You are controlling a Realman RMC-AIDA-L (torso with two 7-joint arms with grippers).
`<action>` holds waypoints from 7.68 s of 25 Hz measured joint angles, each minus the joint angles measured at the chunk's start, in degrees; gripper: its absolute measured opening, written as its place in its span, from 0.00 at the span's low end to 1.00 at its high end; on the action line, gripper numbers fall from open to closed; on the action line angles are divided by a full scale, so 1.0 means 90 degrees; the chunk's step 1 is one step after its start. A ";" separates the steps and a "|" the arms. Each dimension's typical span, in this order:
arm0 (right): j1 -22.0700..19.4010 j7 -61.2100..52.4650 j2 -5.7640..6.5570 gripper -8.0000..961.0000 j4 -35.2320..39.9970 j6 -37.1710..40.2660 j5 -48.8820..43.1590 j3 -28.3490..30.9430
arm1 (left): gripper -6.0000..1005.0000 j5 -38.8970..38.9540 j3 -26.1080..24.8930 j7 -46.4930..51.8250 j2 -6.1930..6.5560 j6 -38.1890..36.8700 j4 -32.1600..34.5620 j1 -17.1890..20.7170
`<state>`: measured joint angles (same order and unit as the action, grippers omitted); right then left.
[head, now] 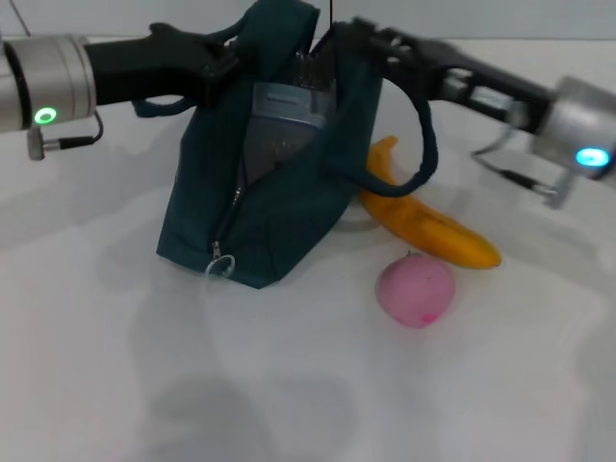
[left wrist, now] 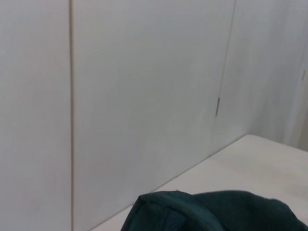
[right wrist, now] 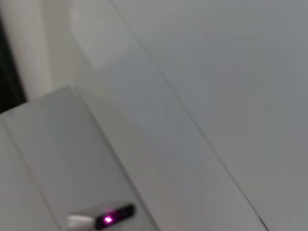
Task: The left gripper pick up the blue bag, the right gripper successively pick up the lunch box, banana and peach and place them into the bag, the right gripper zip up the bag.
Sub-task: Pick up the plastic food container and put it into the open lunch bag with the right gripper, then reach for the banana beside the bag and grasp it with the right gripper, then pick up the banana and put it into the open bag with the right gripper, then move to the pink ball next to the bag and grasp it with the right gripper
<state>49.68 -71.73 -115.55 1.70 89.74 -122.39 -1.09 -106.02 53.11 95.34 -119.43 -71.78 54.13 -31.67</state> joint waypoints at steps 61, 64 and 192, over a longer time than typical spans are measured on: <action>-0.0119 -0.8338 -0.0075 0.71 0.5587 -0.2959 -0.1189 -0.9995 | 0.04 -0.0100 0.0604 -0.0191 -0.0008 0.0751 -0.0214 -0.0281; -0.0116 -0.8357 -0.0074 0.66 0.5503 -0.3017 -0.1167 -1.0067 | 0.04 -0.0104 0.0608 -0.0196 -0.0011 0.0751 -0.0318 -0.0370; -0.2967 0.4170 0.0082 0.67 0.0656 -0.0090 1.3039 -1.3545 | 0.04 0.1076 0.0491 -0.1363 -0.0027 0.0152 -0.0471 0.0305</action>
<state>22.97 -34.20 -114.81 7.60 88.93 -5.04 -122.99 -96.33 57.53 83.07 -119.68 -70.41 49.88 -28.93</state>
